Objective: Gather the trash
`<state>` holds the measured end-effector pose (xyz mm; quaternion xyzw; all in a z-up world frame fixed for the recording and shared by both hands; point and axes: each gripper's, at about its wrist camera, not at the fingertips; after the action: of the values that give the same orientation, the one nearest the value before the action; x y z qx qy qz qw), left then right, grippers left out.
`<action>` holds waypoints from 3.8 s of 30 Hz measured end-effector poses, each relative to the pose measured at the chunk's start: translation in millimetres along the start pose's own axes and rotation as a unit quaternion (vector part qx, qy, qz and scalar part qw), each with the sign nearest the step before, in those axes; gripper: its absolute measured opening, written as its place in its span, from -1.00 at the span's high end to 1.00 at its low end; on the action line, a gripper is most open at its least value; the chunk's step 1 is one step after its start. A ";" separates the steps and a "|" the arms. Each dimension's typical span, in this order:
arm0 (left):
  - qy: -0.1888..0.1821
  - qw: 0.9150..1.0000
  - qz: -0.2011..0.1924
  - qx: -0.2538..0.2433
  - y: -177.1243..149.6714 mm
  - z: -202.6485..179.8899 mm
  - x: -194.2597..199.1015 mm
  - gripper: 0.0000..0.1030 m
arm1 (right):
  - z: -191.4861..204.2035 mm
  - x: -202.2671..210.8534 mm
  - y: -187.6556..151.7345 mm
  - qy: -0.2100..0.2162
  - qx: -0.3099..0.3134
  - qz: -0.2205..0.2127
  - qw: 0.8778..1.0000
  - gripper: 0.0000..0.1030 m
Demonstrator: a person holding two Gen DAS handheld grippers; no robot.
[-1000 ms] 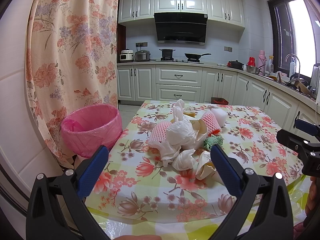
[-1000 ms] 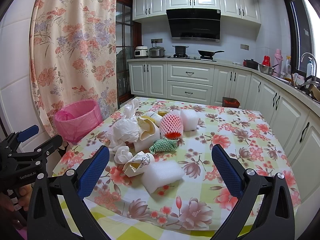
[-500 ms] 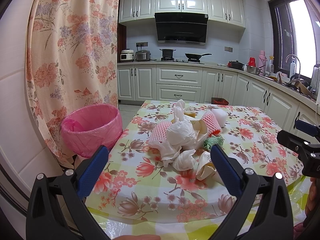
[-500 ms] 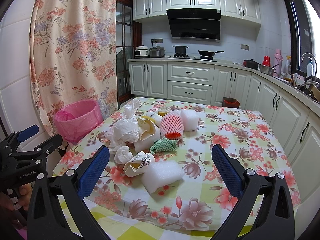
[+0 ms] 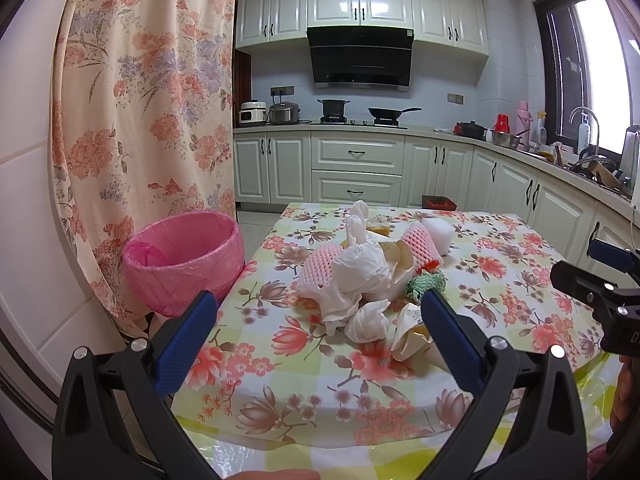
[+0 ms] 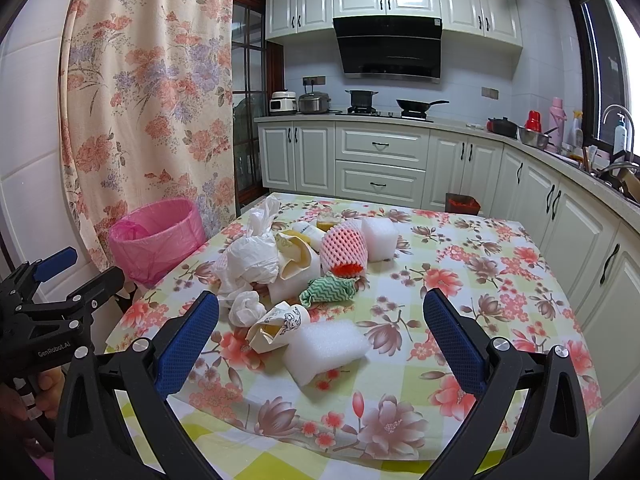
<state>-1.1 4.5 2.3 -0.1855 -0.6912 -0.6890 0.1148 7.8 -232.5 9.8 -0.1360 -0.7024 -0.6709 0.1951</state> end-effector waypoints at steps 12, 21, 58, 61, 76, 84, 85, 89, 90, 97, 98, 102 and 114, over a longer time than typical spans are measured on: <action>-0.005 1.000 0.004 -0.003 -2.1 -3.5 -2.6 -0.92 | -0.2 -1.7 -2.9 -0.004 -0.001 0.003 1.000 -0.87; -0.012 1.000 0.009 0.000 -2.7 -2.8 -3.8 -0.92 | -17.5 -13.1 -11.0 -0.004 -0.018 0.019 1.000 -0.87; -0.077 0.985 0.152 0.007 -46.0 14.6 -168.4 -0.72 | 4.7 -171.6 -66.1 0.051 0.072 0.170 0.981 -0.86; -0.080 0.985 0.150 -0.004 -47.3 9.5 -167.8 -0.72 | 2.8 -176.0 -68.7 0.058 0.067 0.174 0.981 -0.67; -0.108 0.989 0.096 -0.045 -44.2 -46.3 -153.0 -0.64 | -31.7 -148.5 -71.3 0.031 0.005 0.122 0.992 -0.22; -0.128 0.981 0.094 -0.108 -55.5 -97.1 -165.4 -0.33 | -71.9 -131.8 -73.0 -0.003 -0.049 0.098 0.994 -0.01; -0.129 0.980 0.095 -0.117 -58.0 -102.5 -168.4 -0.27 | -76.4 -130.1 -73.6 -0.005 -0.055 0.098 0.994 -0.01; -0.127 0.977 0.098 -0.138 -67.1 -113.0 -177.3 -0.10 | -85.8 -126.1 -76.8 -0.011 -0.064 0.097 0.993 0.02; -0.119 0.978 0.097 -0.143 -69.1 -114.3 -179.2 -0.08 | -86.1 -126.1 -77.8 -0.011 -0.063 0.097 0.993 0.03; -0.131 0.982 0.069 -0.121 -66.8 -98.9 -171.2 0.19 | -79.9 -124.5 -78.4 -0.010 -0.056 0.090 0.994 0.06; -0.132 0.982 0.060 -0.119 -65.4 -96.3 -166.9 0.19 | -78.0 -122.8 -77.2 -0.010 -0.053 0.087 0.995 0.07; -0.125 0.986 0.025 -0.109 -57.9 -83.3 -148.8 0.19 | -70.4 -116.9 -69.0 -0.005 -0.049 0.074 0.996 0.07; -0.078 0.997 -0.017 -0.010 -28.7 7.8 -110.5 0.19 | 12.0 -120.5 -5.5 0.089 0.031 0.021 0.995 0.07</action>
<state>87.7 1.9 -69.8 -0.2281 -0.6943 -0.6809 0.0473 111.2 -212.3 -50.4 -0.0848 -0.6995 -0.6541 0.2752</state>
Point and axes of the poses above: each gripper's, at about its wrist camera, not at the fingertips, and x roughly against the way its jaws point, z to its left, y to its top, and after that the axes turned 5 degrees about -y, right-handed
